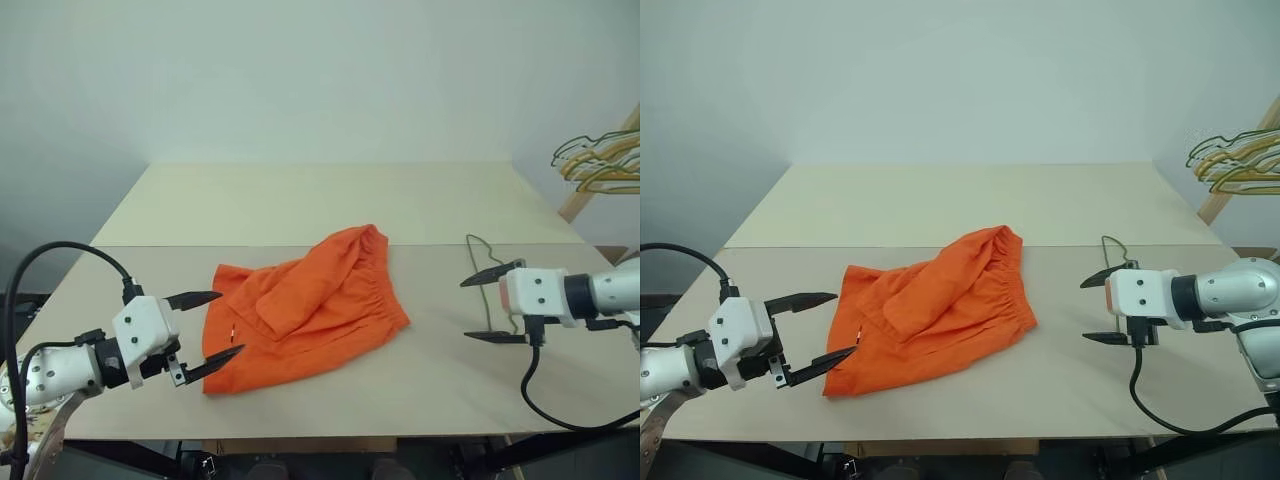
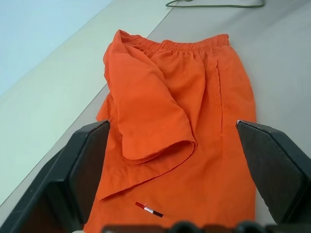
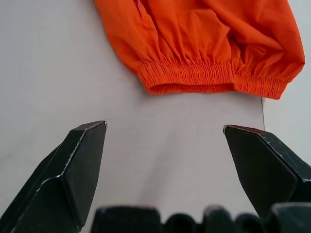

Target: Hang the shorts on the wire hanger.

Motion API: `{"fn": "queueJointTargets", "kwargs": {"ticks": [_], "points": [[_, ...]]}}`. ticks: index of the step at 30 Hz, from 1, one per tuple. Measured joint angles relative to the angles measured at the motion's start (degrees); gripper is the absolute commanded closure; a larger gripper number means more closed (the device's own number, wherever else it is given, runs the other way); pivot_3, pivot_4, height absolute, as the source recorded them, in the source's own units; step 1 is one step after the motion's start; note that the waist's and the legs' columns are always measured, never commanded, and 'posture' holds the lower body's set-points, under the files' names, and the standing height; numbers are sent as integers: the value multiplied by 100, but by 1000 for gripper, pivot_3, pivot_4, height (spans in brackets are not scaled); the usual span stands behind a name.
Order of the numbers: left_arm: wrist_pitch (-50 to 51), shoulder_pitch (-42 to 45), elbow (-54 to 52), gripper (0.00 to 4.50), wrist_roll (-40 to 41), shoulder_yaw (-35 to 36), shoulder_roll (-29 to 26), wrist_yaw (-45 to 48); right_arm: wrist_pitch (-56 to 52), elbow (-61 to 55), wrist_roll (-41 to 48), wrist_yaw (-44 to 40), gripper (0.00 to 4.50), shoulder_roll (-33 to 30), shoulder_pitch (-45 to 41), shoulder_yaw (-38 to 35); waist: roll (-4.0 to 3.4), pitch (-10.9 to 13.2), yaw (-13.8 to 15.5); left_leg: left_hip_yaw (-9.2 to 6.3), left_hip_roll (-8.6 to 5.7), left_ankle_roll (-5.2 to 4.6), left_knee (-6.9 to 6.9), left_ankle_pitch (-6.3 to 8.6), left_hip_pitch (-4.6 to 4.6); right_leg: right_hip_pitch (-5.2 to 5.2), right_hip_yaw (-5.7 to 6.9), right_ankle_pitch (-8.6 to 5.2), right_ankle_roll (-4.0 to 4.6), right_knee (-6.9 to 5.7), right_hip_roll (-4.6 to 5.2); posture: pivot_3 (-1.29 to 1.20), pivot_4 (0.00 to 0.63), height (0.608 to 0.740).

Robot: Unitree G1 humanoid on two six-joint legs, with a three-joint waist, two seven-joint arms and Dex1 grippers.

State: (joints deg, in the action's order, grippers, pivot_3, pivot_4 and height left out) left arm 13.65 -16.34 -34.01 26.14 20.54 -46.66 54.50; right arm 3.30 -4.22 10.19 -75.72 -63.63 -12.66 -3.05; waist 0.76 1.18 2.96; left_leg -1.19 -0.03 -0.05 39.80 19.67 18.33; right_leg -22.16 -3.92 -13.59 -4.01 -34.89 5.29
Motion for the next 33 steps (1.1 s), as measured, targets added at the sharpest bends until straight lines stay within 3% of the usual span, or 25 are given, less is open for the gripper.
{"fn": "queueJointTargets", "kwargs": {"ticks": [16,22,33], "points": [[47,-23,-28,0,61,-4,39,-76,28,26,-22,-12,52,0,-23,18,0,0,12,1,0,0,-1,0,-1,0,0,-1,1,-1,-1,143,0,740],[45,-148,-38,0,-121,-27,-28,-33,171,140,-400,201,52,98,-308,285,-1,0,-24,3,0,0,-1,0,-3,0,0,-1,1,-1,0,118,0,740],[15,-514,-57,0,-396,-189,-243,324,1048,273,-1159,724,52,845,-560,1032,0,0,-68,4,1,1,-2,0,-5,0,0,-3,3,-3,-2,97,0,740]]}}
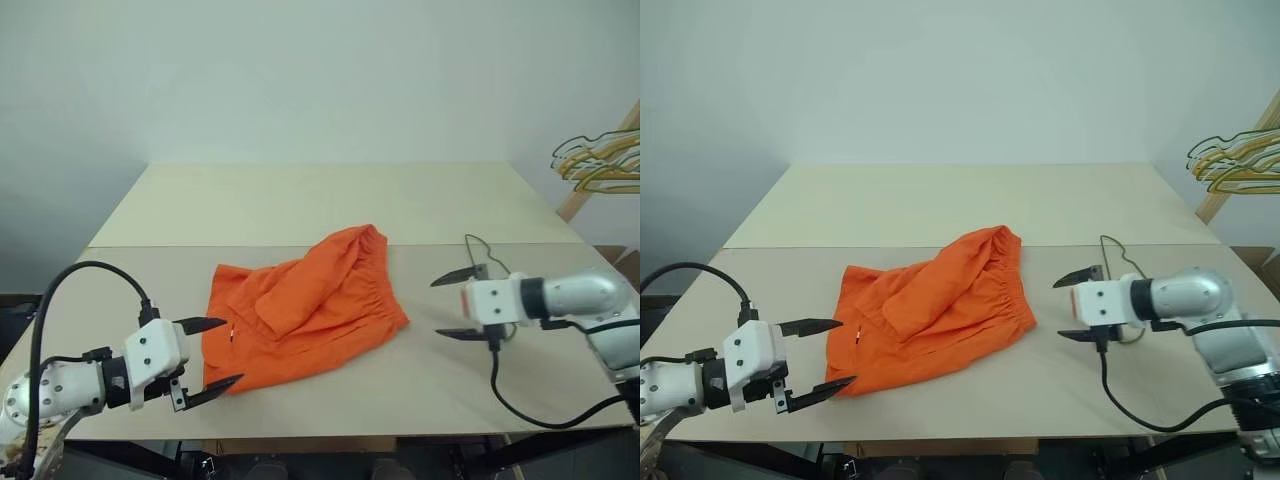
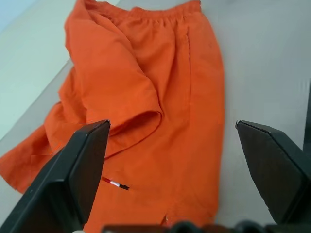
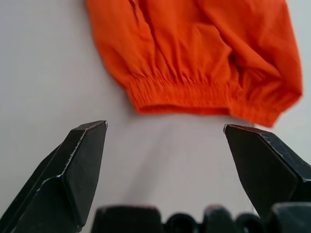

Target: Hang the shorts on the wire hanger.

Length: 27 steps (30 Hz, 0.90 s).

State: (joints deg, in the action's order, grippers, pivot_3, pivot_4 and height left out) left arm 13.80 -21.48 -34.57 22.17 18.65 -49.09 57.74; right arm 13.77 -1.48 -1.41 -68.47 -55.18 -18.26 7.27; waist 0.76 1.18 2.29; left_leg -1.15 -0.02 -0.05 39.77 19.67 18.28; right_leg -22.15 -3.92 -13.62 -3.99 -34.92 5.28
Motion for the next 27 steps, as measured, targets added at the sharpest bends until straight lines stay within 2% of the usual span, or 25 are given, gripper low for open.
{"fn": "queueJointTargets", "kwargs": {"ticks": [11,14,20,24,25,26,27], "points": [[-20,-7,47,0,-66,-45,-3,88,1361,1236,-1526,785,52,746,-828,1149,0,0,-18,-1,0,3,-1,-2,1,-4,0,-1,2,-2,1,122,0,740],[-32,-130,46,0,-107,-49,-1,115,1578,1647,-1707,878,559,949,-1034,1352,1,0,-20,-1,0,3,-2,-2,1,-5,0,-1,3,-2,1,131,0,740],[-92,-262,45,0,-178,-45,3,122,2056,2218,-1970,1005,2652,1039,-1252,1638,1,0,-15,-3,0,3,-2,-2,0,-3,0,-2,4,-4,1,144,0,740],[-115,-422,39,0,-191,-38,8,128,2148,2405,-2048,1112,3785,1048,-1270,1682,1,0,-15,-4,0,3,-3,-2,0,-4,0,-2,5,-4,2,140,0,740],[-126,-438,50,0,-203,-39,9,138,2171,2443,-2055,1130,4185,1048,-1270,1684,1,0,-11,-4,0,3,-2,-1,0,-3,0,-2,5,-4,2,140,0,740],[-147,-438,76,0,-217,-47,8,163,2195,2446,-2058,1142,4482,1048,-1271,1684,0,0,-9,-4,0,3,-2,-2,-2,-2,0,-2,5,-4,2,138,0,740],[-158,-440,102,0,-232,-59,7,185,2199,2446,-2058,1147,4482,1048,-1270,1685,0,0,-9,-4,0,3,-2,-2,-3,-1,0,-3,6,-5,2,135,0,740]]}}
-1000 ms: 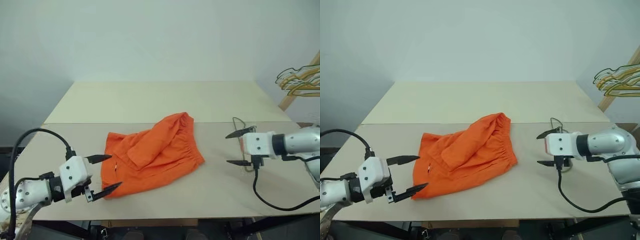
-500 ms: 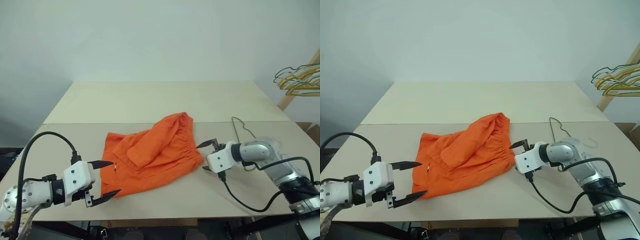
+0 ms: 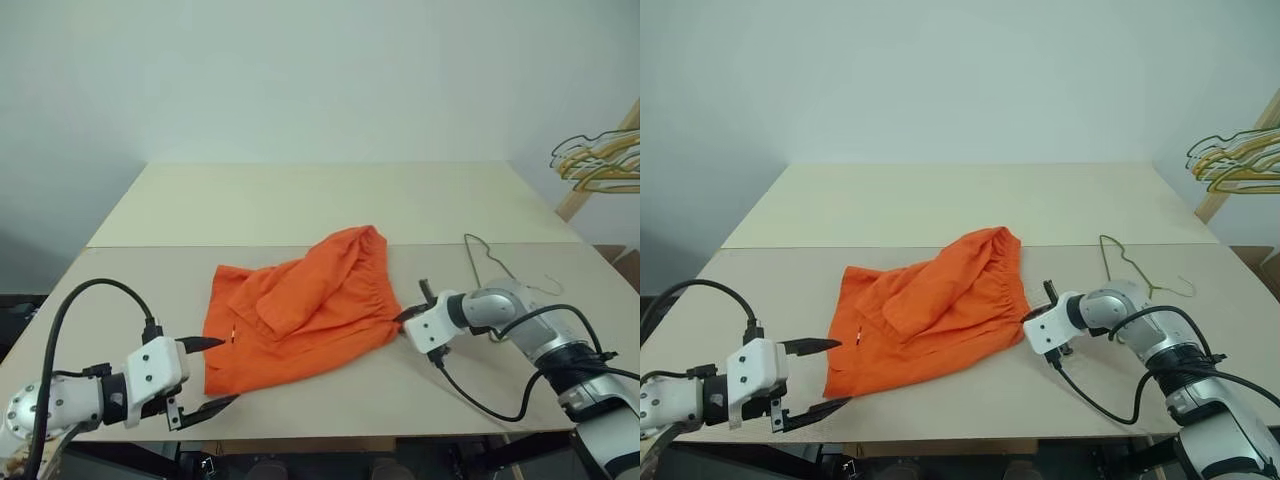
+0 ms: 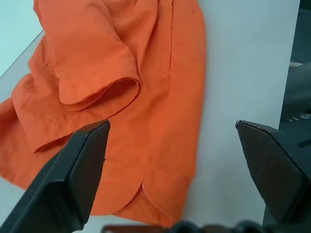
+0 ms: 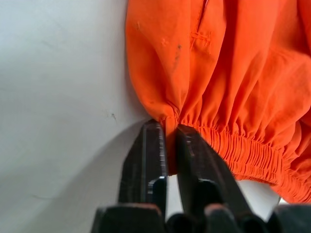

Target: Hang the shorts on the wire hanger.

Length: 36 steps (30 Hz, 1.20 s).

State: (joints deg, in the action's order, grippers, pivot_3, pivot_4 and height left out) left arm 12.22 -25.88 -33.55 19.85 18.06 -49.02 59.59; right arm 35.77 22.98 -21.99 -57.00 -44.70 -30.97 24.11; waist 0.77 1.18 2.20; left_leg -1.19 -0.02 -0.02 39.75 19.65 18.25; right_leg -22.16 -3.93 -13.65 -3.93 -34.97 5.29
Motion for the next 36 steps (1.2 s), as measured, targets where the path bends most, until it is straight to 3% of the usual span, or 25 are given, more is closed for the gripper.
{"fn": "queueJointTargets", "kwargs": {"ticks": [15,20,30,36], "points": [[-1082,959,2009,0,-956,-1265,-83,382,-339,-401,-24,87,4482,54,167,-12,-1,-1,-63,3,0,-1,-1,0,-1,-2,0,-1,3,-4,-1,84,0,740],[-1502,1174,2308,1140,-1204,-1614,-50,379,-464,-578,-13,94,4500,52,271,-22,-3,-2,-117,2,0,-1,-1,0,-3,-1,0,-1,3,-6,0,81,0,740],[-1730,1255,2488,4475,-1355,-1751,-50,226,-567,-721,-11,91,4500,51,295,-22,-9,-6,-154,2,0,-2,-1,1,-7,1,0,-1,2,-11,-1,79,0,740],[-1746,1255,2499,4475,-1454,-1751,-50,35,-733,-914,95,48,4500,11,392,-53,-9,-6,-149,0,0,-2,-1,1,-7,1,0,-1,2,-11,-1,86,0,740]]}}
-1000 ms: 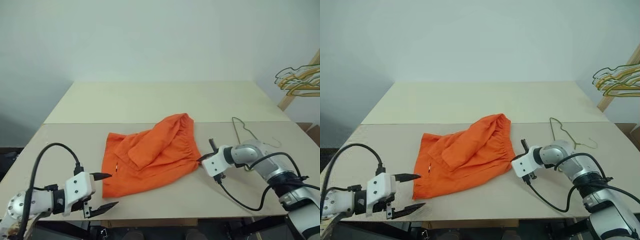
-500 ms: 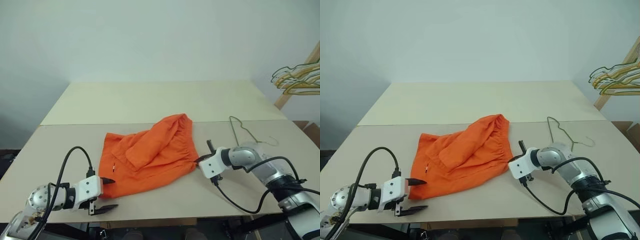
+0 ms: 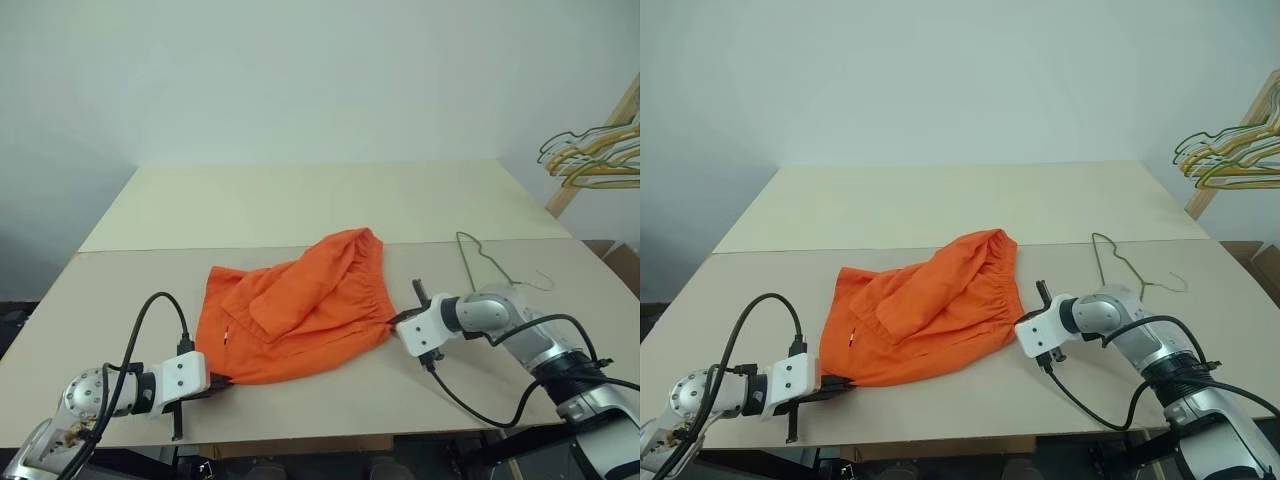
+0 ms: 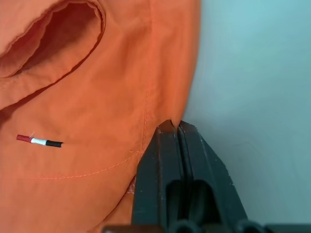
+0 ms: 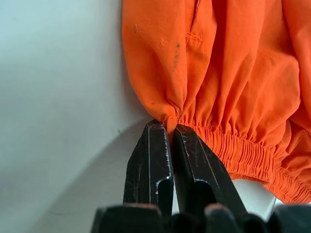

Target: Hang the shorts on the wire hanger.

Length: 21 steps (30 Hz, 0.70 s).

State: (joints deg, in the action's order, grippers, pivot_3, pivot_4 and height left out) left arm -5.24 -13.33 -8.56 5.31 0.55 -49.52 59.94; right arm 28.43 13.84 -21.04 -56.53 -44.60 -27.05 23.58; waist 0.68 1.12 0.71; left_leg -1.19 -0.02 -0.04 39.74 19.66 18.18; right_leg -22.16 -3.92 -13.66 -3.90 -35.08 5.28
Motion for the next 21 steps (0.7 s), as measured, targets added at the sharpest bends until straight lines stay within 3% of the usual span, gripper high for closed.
{"fn": "queueJointTargets", "kwargs": {"ticks": [13,17,21], "points": [[736,-1184,-1505,4475,522,950,-787,460,-1772,-2651,1917,-1443,4500,-1135,1258,-583,6,6,35,2,6,-7,3,4,1,5,1,-6,-3,5,-3,100,0,740],[774,253,-1248,4475,214,690,-61,-312,-2232,-2469,2025,-1351,4500,-860,776,-648,8,5,142,0,0,-1,8,1,-5,12,2,-4,-3,-3,-5,106,0,740],[1183,2673,-371,4475,-582,251,939,-1803,-2613,-1253,1466,-224,4500,-47,-923,-761,27,-5,154,-6,-5,38,7,-22,1,-1,3,8,-1,-8,-9,97,0,740]]}}
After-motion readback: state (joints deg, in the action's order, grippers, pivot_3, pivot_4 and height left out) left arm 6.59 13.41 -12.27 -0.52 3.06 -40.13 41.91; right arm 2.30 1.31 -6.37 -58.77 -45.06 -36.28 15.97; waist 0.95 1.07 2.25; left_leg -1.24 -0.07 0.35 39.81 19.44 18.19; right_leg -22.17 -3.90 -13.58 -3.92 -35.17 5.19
